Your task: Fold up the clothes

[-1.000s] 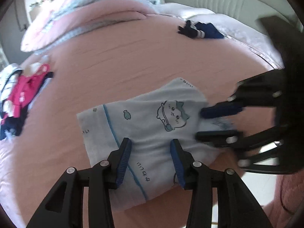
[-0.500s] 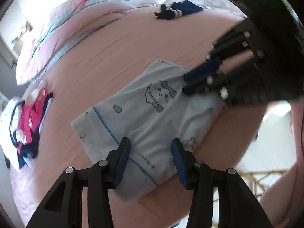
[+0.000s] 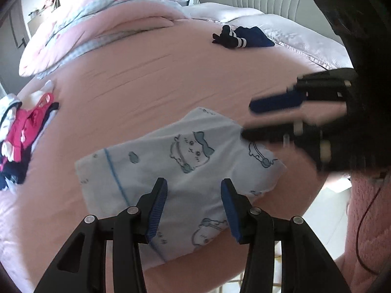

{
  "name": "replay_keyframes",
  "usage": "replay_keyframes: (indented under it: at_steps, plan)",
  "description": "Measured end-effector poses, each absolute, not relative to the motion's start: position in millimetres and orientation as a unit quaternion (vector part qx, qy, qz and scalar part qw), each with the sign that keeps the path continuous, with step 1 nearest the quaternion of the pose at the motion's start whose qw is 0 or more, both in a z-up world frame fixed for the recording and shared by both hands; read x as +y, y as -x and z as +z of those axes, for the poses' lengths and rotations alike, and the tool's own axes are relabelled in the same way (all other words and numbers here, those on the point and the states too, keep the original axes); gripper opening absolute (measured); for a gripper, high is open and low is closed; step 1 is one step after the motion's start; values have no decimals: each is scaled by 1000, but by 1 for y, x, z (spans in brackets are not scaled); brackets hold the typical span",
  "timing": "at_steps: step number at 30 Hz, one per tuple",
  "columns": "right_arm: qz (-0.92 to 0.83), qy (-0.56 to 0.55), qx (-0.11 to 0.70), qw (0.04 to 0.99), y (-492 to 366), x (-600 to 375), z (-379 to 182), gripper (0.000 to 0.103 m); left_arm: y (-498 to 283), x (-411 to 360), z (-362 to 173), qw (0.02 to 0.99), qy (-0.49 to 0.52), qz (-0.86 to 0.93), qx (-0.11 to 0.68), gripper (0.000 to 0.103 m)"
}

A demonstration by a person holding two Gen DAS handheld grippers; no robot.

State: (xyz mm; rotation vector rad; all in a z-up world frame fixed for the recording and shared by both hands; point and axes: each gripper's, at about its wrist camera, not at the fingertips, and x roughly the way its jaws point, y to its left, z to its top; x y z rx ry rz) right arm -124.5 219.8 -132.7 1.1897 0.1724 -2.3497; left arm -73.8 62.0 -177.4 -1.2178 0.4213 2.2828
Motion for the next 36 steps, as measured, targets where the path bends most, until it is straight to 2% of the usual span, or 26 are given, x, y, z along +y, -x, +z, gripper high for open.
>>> replay_keyframes:
  at_steps: [2, 9, 18, 19, 24, 26, 28, 32, 33, 36]
  plan:
    - [-852, -444, 95, 261, 123, 207, -140, 37, 74, 63, -185, 255, 447, 842, 162, 43]
    - [-843, -471, 105, 236, 150, 198, -180, 37, 84, 61, -199, 267, 435, 836, 200, 43]
    - [-850, -473, 94, 214, 146, 201, -180, 42, 64, 53, -197, 288, 422, 812, 283, 43]
    - [-850, -474, 91, 213, 143, 203, -176, 44, 63, 51, -195, 290, 422, 812, 282, 43]
    - [-865, -447, 22, 228, 130, 226, -143, 43, 70, 24, -167, 272, 413, 853, 163, 43]
    - [-876, -415, 29, 245, 116, 226, -128, 43, 79, 22, -169, 249, 410, 859, 176, 43]
    - [-868, -415, 70, 263, 105, 207, -136, 43, 89, 20, -172, 226, 407, 865, 188, 43]
    - [-843, -429, 202, 252, 98, 159, -177, 43, 113, 26, -184, 199, 414, 859, 225, 46]
    - [-843, -435, 205, 241, 103, 158, -182, 43, 122, 27, -185, 203, 417, 857, 227, 47]
    - [-851, -466, 135, 202, 122, 182, -181, 43, 117, 14, -182, 221, 432, 852, 198, 50]
